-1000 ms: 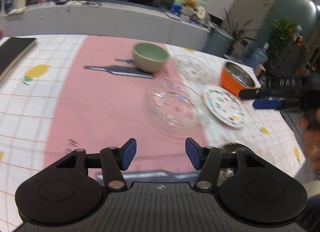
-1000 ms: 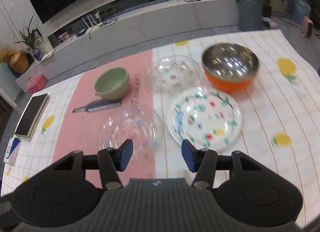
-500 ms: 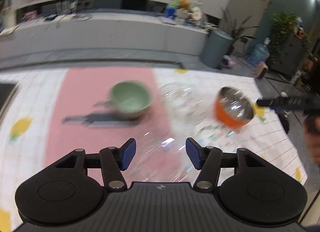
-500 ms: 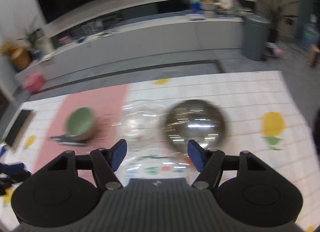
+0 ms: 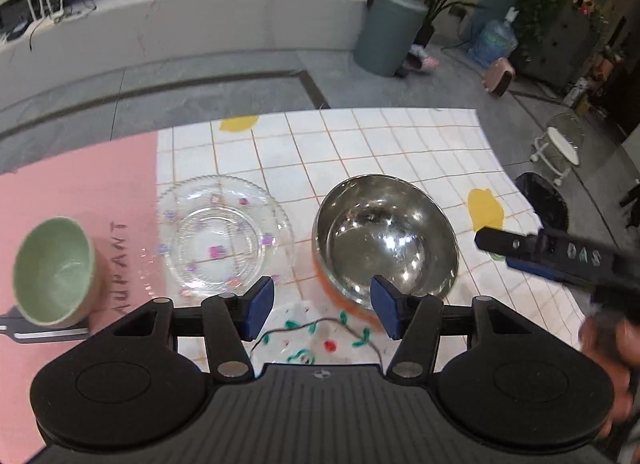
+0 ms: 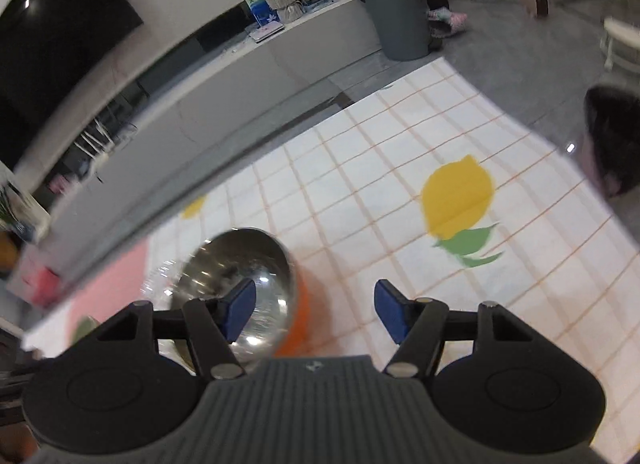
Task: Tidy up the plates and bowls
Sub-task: 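Grasp the rim of the nested bowls with the left tool while the right tool grasps the orange bowl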
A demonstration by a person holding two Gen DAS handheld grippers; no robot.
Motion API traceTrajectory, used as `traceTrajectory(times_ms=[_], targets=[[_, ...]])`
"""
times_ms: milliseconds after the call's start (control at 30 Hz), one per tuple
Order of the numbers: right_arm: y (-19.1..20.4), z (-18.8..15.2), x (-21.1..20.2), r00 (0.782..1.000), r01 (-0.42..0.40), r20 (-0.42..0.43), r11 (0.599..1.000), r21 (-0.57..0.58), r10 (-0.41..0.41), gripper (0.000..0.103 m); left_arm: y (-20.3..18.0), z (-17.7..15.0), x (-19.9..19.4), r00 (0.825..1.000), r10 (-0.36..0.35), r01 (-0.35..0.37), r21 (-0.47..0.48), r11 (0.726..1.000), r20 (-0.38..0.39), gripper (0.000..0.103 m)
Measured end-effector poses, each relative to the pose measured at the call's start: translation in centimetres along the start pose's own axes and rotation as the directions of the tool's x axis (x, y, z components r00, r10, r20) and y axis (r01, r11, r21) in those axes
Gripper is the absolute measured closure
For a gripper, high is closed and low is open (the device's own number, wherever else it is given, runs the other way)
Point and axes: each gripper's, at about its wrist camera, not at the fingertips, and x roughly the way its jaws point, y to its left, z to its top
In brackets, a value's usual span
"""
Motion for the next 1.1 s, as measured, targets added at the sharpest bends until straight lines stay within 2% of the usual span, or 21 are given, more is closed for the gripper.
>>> traceTrajectory(times_ms=[133, 333, 467, 633, 900, 1000, 1033, 1100], targets=[[1.1, -0.5, 1.4, 1.0, 0.023, -0.016, 1.0, -0.013, -0.024, 0.04, -0.6, 0.4, 2.5, 0.997, 0.07, -0.069, 0.01, 0.998, -0.03, 0.038], [1.2, -1.1, 3.3, 0.999, 0.017, -0.044, 1.0, 0.02, -0.016, 0.042, -1.1, 0.3, 4.0, 0.999, 0.034, -0.035, -0.023, 0.999, -0.032, 0.039], [1.1, -1.5, 4.4, 0.998, 0.026, -0.065, 0.999, 0.029, -0.024, 0.056, -0.9, 0.8, 4.7, 0.999, 0.031, -0.033, -0.063, 0.997, -0.035, 0.041], [0.8, -1.8, 5.3, 0.996, 0.022, -0.082, 0.999, 0.047, -0.018, 0.064, -0.8, 0.9, 5.7, 0.999, 0.015, -0.019, -0.078, 0.997, -0.052, 0.057], [0.9, -2.2, 6.0, 0.995, 0.012, -0.101, 0.999, 0.05, -0.007, 0.068, -1.1, 1.0, 6.8, 0.998, 0.021, -0.025, -0.074, 0.997, -0.053, 0.065], [1.0, -2.3, 6.2, 0.994, 0.006, -0.106, 0.999, 0.04, -0.002, 0.078, -1.2, 0.9, 7.2, 0.998, 0.033, -0.036, -0.067, 0.997, -0.057, 0.078], [1.1, -2.3, 6.1, 0.994, 0.012, -0.105, 0.999, 0.036, -0.008, 0.078, -1.2, 0.8, 7.2, 0.998, 0.045, -0.049, -0.062, 0.997, -0.052, 0.087], [1.3, -2.2, 6.2, 0.994, 0.023, -0.104, 0.999, 0.025, -0.021, 0.079, -1.1, 0.8, 7.2, 0.998, 0.053, -0.056, -0.056, 0.997, -0.045, 0.089]])
